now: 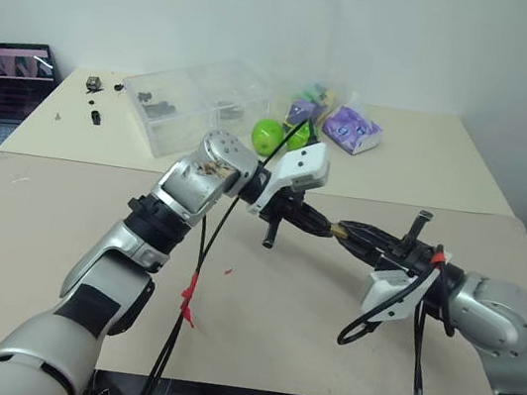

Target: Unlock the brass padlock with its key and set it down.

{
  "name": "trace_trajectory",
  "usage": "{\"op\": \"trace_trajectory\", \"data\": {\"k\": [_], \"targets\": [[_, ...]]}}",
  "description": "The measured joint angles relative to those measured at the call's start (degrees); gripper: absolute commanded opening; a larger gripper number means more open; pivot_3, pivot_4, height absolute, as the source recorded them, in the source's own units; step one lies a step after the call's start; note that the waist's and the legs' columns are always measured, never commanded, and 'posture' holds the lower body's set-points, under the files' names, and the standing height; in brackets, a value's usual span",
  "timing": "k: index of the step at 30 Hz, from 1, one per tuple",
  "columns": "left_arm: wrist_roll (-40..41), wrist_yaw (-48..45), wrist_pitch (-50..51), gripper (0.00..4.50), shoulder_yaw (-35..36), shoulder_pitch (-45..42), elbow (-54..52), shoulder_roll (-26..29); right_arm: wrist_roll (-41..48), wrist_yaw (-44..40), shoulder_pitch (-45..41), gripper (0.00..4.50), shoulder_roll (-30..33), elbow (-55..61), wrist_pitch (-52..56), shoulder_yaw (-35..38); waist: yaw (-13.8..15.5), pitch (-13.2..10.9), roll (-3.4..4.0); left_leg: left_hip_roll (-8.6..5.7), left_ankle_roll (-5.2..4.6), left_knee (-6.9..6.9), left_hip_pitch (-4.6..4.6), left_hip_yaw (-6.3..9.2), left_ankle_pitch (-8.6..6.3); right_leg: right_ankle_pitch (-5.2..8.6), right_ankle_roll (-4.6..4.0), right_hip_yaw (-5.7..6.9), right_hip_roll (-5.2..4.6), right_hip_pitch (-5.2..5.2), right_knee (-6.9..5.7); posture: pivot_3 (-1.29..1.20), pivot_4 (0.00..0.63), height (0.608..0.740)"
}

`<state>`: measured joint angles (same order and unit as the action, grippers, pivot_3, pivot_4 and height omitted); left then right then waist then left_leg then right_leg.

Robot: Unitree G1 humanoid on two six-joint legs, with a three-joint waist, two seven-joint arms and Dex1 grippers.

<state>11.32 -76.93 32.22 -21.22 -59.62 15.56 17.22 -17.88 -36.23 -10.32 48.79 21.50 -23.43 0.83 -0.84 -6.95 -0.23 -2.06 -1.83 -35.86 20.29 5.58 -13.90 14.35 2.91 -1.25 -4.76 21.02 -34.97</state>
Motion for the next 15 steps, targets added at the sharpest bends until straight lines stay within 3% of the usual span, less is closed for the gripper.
{"op": "trace_trajectory", "data": {"k": [10,15], "targets": [[0.1,1.4,0.2,0.08,-0.2,0.0,-1.2,-0.5,1.2,0.4,-1.7,0.15,3.5,-5.2,-6.1,0.6,-0.1,0.0,-0.01,0.00,0.00,0.01,0.00,-0.04,0.00,0.00,0.00,-0.03,-0.01,0.00,0.01,0.00,0.150,0.740],[-0.5,0.7,0.4,0.08,-1.7,1.8,-0.9,1.4,1.1,1.8,-2.6,0.15,4.5,-8.7,-4.9,4.7,0.0,0.0,0.01,-0.01,0.00,0.00,-0.01,-0.11,0.00,-0.01,-0.02,-0.11,-0.03,0.01,0.00,0.00,0.150,0.740]]}}
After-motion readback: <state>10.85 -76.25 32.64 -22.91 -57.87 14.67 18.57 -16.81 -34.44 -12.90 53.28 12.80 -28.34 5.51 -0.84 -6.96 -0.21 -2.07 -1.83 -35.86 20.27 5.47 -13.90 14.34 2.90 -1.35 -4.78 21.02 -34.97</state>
